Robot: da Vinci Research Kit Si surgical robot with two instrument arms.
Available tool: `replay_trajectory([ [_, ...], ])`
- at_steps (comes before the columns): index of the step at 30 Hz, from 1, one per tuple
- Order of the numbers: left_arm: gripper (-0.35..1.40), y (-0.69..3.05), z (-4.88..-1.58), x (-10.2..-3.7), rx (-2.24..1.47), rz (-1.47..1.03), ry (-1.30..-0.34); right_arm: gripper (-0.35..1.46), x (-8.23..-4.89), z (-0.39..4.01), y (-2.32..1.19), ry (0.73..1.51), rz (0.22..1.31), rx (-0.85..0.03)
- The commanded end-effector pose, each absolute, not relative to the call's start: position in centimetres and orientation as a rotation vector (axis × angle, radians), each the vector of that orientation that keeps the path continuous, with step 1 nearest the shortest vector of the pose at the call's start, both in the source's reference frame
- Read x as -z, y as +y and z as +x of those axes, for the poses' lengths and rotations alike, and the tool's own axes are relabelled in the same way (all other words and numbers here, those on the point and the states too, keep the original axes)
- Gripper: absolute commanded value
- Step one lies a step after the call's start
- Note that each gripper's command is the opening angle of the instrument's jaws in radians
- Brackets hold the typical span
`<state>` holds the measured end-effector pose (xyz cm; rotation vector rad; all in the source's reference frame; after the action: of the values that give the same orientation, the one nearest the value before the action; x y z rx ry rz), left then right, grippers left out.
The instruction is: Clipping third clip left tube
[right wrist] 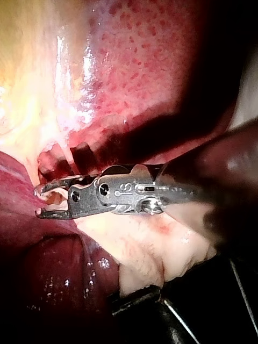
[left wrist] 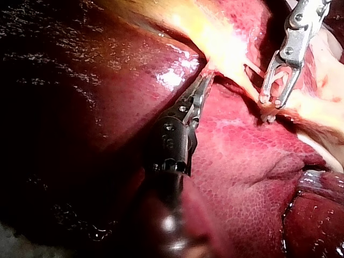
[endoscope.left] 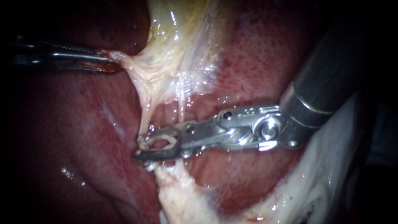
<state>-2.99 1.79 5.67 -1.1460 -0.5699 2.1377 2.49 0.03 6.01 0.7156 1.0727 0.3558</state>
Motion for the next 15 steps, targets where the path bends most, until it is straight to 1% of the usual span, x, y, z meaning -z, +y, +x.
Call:
replay_trajectory([
  [1,-0.35,1.79,-2.99,-5.67,-2.138,-1.146,-0.570,0.26,-6.00,2.48,0.05,1.077,0.716,-0.357],
  [3,-0.35,1.79,-2.99,-5.67,-2.138,-1.146,-0.570,0.38,-5.99,2.48,0.06,1.085,0.714,-0.362],
  [5,-0.35,1.79,-2.99,-5.67,-2.138,-1.146,-0.570,0.44,-5.97,2.46,0.07,1.112,0.717,-0.368],
  [9,-0.35,1.79,-2.99,-5.67,-2.138,-1.146,-0.570,0.48,-5.90,2.36,0.10,1.130,0.731,-0.381],
  [15,-0.35,1.79,-2.99,-5.67,-2.138,-1.146,-0.570,0.49,-5.83,2.03,0.19,1.151,0.756,-0.397],
])
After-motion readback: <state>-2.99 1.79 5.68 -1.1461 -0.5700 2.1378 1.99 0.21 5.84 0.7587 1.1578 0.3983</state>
